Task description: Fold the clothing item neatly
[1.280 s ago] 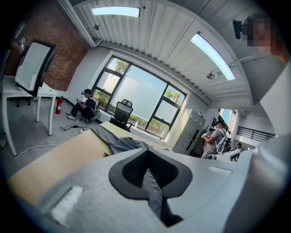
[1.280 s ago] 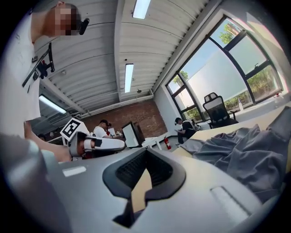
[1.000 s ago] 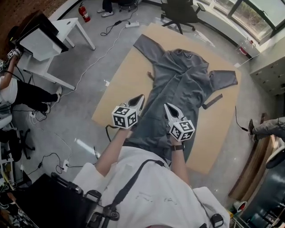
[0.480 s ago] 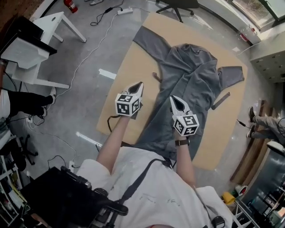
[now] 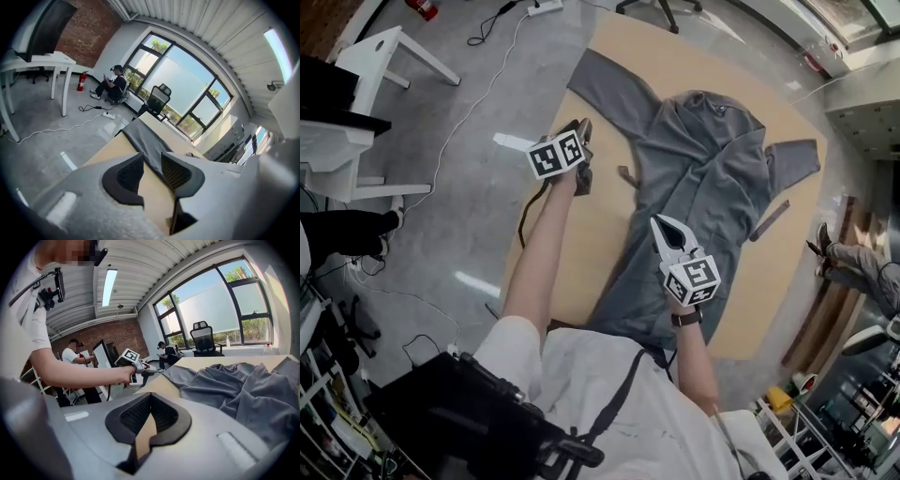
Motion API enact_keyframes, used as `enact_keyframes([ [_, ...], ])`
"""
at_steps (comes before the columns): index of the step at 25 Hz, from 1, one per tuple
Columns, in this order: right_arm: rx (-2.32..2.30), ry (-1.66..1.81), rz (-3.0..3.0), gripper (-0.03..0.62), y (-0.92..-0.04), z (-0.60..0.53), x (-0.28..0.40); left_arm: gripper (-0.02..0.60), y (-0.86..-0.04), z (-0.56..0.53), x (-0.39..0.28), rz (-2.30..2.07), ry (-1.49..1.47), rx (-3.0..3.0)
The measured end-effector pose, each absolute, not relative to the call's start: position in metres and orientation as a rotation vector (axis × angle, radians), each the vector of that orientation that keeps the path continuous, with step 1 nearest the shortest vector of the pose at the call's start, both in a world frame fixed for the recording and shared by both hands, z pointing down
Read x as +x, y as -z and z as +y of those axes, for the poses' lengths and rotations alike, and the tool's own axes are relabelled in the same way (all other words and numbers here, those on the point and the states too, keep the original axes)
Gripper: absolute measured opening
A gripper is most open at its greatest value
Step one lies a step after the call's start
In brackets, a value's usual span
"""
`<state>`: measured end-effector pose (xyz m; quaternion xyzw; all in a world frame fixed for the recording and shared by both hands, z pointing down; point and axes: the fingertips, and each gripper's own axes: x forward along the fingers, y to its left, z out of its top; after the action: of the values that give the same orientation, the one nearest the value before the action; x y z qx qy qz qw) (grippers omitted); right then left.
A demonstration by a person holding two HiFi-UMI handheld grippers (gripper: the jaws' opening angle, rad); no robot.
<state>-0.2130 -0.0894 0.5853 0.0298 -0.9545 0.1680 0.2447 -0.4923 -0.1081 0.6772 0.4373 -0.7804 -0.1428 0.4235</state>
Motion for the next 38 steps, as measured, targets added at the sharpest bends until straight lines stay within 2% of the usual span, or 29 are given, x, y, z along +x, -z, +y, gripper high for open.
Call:
enact_keyframes([
  [2,0.076,-0.485,-2.601,0.006,-0.587,-0.086,-0.215,0.163,-0.692,-0.124,-0.514,-1.913,0.400,1.077],
  [5,0.073,-0.521,-2.595,0.006,-0.588,-0.082,-0.214,0.184,-0.711,-0.143,-0.542,-1.865,0.456,1.041],
  [15,0.103,-0.597,-2.587,0.006,-0.595,-0.091,-0.200,0.169,-0.755,-0.169,-0.580,-1.843,0.384,0.890],
  [17,0.102,-0.607,-2.596,0.005,-0.594,-0.093,-0.198,0.134,-0.758,-0.168,-0.585,-1.857,0.323,0.861],
  [19,0.115,-0.616,-2.601,0.005,-0.593,-0.097,-0.193,0.042,-0.762,-0.166,-0.588,-1.878,0.231,0.834],
  [20,0.126,-0.621,-2.605,0.006,-0.592,-0.099,-0.192,0.023,-0.764,-0.166,-0.589,-1.886,0.194,0.829],
  [24,0.161,-0.632,-2.617,0.006,-0.590,-0.109,-0.185,0.009,-0.759,-0.175,-0.584,-1.871,0.186,0.894],
  [31,0.221,-0.636,-2.650,0.005,-0.579,-0.120,-0.171,0.008,-0.650,-0.178,-0.533,-1.910,0.348,1.271],
  [35,0.260,-0.617,-2.676,0.005,-0.568,-0.127,-0.155,0.008,-0.584,-0.172,-0.469,-1.933,0.233,1.507],
  [38,0.309,-0.628,-2.689,0.005,-0.561,-0.135,-0.143,0.009,-0.563,-0.185,-0.396,-1.869,0.077,1.689],
])
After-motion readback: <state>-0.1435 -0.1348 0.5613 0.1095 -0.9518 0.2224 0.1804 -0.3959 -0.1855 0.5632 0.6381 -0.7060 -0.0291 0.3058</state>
